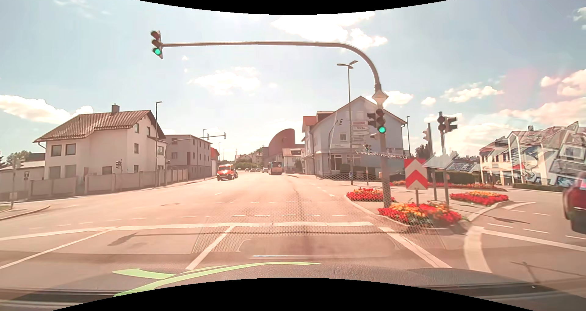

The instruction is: Follow the waypoints while adhering to traffic rules and regulations

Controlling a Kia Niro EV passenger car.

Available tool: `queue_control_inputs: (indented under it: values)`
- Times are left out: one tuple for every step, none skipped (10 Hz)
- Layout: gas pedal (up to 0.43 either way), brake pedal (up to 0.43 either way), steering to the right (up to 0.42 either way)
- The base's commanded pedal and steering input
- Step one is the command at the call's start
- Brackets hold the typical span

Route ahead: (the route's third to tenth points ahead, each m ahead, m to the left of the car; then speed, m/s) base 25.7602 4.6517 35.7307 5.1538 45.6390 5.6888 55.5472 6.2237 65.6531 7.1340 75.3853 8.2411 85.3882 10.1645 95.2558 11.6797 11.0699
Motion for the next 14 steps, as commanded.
queue_control_inputs:
  values:
    - [0.157,0.000,-0.006]
    - [0.157,0.000,-0.008]
    - [0.157,0.000,-0.008]
    - [0.157,0.000,-0.008]
    - [0.157,0.000,-0.009]
    - [0.157,0.000,-0.010]
    - [0.157,0.000,-0.011]
    - [0.157,0.000,-0.013]
    - [0.157,0.000,-0.013]
    - [0.157,0.000,-0.013]
    - [0.157,0.000,-0.012]
    - [0.157,0.000,-0.012]
    - [0.157,0.000,-0.010]
    - [0.157,0.000,-0.008]
